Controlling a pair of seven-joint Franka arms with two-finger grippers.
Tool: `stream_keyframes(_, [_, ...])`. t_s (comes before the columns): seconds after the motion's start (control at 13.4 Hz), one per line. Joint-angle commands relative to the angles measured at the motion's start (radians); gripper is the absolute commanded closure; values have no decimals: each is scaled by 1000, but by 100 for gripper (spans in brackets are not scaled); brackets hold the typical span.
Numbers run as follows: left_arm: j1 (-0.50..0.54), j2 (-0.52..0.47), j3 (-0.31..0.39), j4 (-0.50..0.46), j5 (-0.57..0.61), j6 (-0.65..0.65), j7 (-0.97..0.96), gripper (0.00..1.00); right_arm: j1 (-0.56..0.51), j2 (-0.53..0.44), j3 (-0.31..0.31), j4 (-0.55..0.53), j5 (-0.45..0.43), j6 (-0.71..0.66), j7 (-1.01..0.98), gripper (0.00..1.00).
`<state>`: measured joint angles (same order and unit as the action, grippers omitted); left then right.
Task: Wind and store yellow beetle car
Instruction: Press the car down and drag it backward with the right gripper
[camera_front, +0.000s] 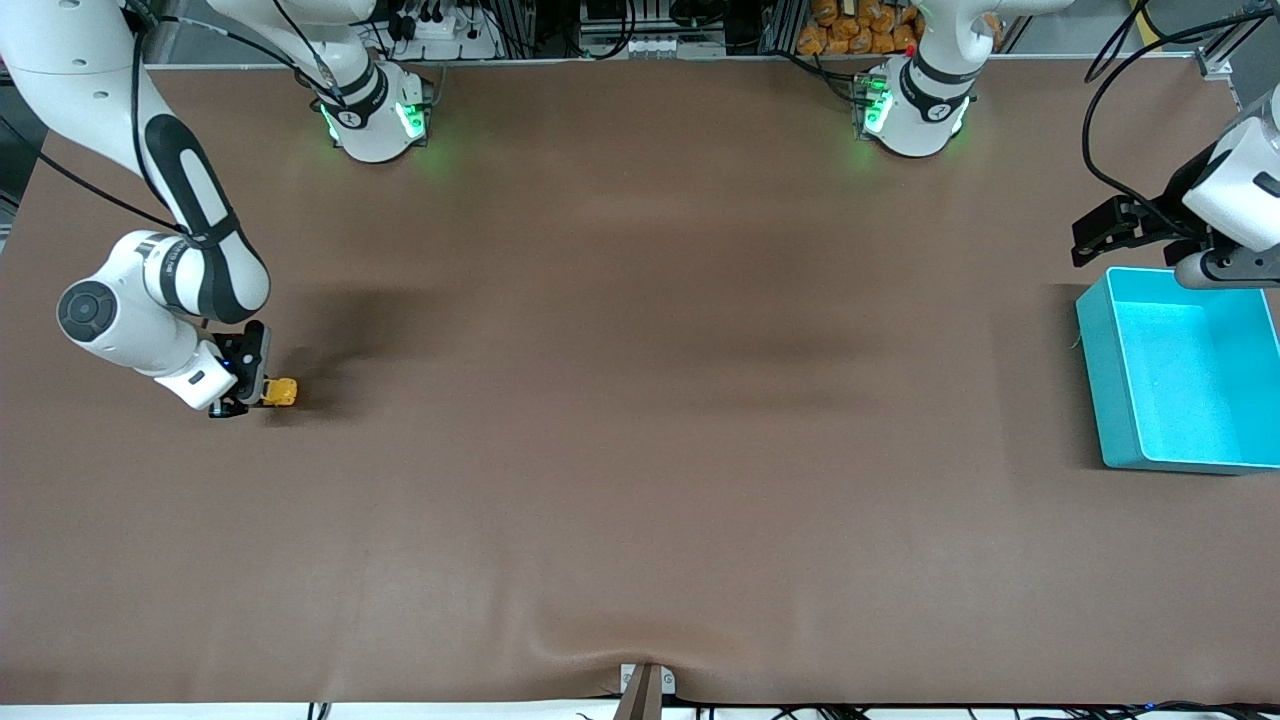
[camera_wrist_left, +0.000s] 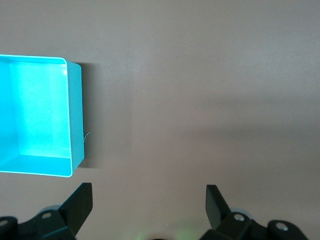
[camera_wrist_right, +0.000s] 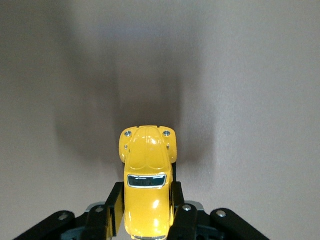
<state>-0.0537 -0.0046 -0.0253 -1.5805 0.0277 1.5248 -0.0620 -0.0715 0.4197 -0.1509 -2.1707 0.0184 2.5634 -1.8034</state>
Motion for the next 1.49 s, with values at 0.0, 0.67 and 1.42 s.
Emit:
stream_keyframes(0.0, [0,-11,4,-4,-9,-2,16,0,-43,60,13,38,-11,12,-27,75])
stream_keyframes(0.67, [0,-12,7,-6,-8,-2,13,0,-99,97,13,88,-3,3,-96,75])
stream_keyframes(1.42, [0,-12,8,-6,-8,-3,14,0,-177,120,16,117,0,0,-129,75])
